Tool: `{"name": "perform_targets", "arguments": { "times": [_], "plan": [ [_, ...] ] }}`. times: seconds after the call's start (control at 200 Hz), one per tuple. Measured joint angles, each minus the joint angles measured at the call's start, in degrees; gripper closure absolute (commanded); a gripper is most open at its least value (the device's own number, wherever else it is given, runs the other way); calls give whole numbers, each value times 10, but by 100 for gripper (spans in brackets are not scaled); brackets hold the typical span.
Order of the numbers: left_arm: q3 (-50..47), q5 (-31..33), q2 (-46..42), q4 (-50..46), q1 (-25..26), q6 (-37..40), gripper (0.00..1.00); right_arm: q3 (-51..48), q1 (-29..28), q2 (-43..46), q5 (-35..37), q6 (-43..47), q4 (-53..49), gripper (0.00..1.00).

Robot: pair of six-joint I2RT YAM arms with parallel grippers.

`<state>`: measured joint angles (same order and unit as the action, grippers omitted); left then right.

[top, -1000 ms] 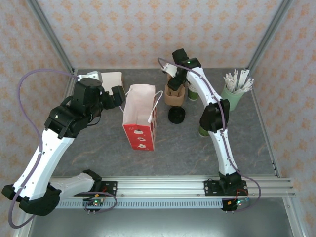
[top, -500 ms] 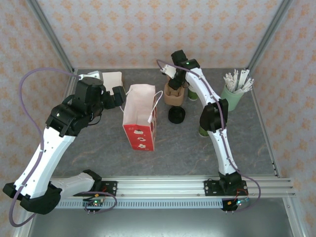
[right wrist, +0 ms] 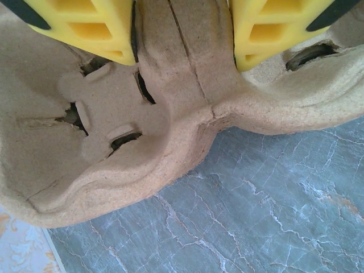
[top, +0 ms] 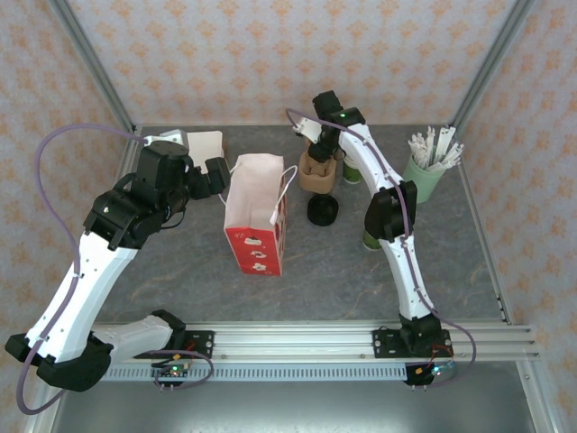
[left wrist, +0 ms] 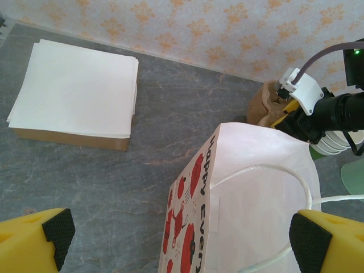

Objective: Pack the takeout coffee

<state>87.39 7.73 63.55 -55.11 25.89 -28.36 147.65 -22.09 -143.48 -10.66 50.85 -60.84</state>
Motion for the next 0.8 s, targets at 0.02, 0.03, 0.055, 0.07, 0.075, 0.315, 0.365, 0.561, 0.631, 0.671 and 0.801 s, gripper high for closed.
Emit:
{"name": "perform_targets", "arguments": {
  "times": [0.02,0.03,0.055,0.07,0.075,0.315,0.365,0.561,0.631,0.671,0.801],
  "plan": [
    [0,0,0,0,0,0,0,0,0,0,0,0,0,69],
    [0,0,0,0,0,0,0,0,0,0,0,0,0,69],
    [0,0,0,0,0,0,0,0,0,1,0,0,0,70],
    [0,0,0,0,0,0,0,0,0,1,0,1,0,70],
    [0,0,0,0,0,0,0,0,0,1,0,1,0,70],
    [0,0,0,0,0,0,0,0,1,2,0,3,-1,71],
    [0,0,0,0,0,0,0,0,2,2,-1,3,-1,71],
    [0,0,0,0,0,0,0,0,6,4,-3,3,-5,72],
    [0,0,0,0,0,0,0,0,8,5,-5,3,-8,72],
    [0,0,0,0,0,0,0,0,9,6,-6,3,-10,73],
    [0,-1,0,0,0,0,0,0,11,11,-12,3,-15,73]
  ]
}}
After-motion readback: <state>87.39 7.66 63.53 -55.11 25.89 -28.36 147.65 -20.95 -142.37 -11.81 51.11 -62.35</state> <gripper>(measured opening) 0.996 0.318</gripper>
